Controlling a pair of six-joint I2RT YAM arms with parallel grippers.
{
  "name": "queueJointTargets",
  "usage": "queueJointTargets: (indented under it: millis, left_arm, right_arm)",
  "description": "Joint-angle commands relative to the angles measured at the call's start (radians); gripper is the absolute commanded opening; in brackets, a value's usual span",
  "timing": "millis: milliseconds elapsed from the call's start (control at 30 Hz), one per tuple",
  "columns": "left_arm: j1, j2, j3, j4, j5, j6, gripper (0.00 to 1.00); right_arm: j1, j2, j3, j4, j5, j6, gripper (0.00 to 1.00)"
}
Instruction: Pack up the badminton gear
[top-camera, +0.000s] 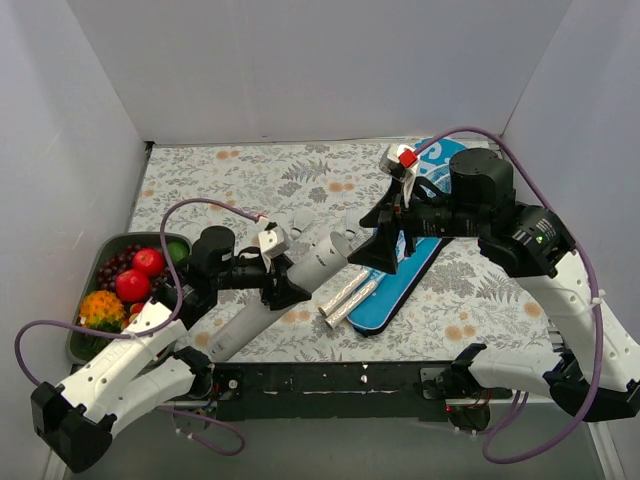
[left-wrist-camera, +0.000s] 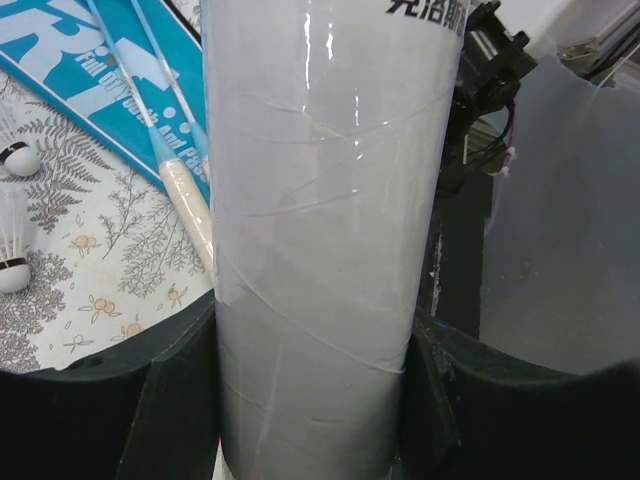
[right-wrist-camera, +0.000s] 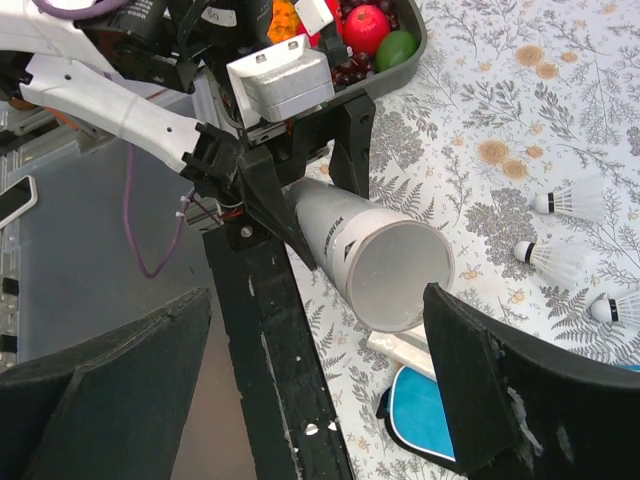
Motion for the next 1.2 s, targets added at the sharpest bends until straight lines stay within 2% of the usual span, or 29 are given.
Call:
queueJointTargets:
  millis: [0, 233, 333, 433, 833, 1167]
  left_arm:
    - [-0.003, -0.037, -0.064, 0.175, -0.07, -0.005, 0.54]
    - [-0.005, -0.036, -0.085, 0.202, -0.088, -0.002, 0.54]
    - [-0.008, -0.072, -0.099, 0.203, -0.088, -0.011, 0.54]
    - [-0.009, -0.111, -0.117, 0.193, -0.084, -0.01, 0.54]
    - [-0.011, -0.163, -0.177, 0.168, -0.059, -0.027, 0.55]
    - [-0.011, -0.163, -0.176, 0.168, -0.07, -0.024, 0.55]
  right_arm:
    - [0.007, 0.011, 0.013, 0.015, 0.018, -0.03, 0.93]
    - [0.005, 0.03, -0.031, 0.012, 0.045, -0.045, 0.9]
    - [0.007, 0.038, -0.079, 0.03, 0.042, -0.044, 0.86]
    - [0.007, 0.05, -0.106, 0.061, 0.017, -0.042, 0.82]
    - [0.007, 0.097, -0.096, 0.121, -0.1, -0.028, 0.77]
    - [0.02, 0.102, -0.146, 0.139, -0.179, -0.007, 0.66]
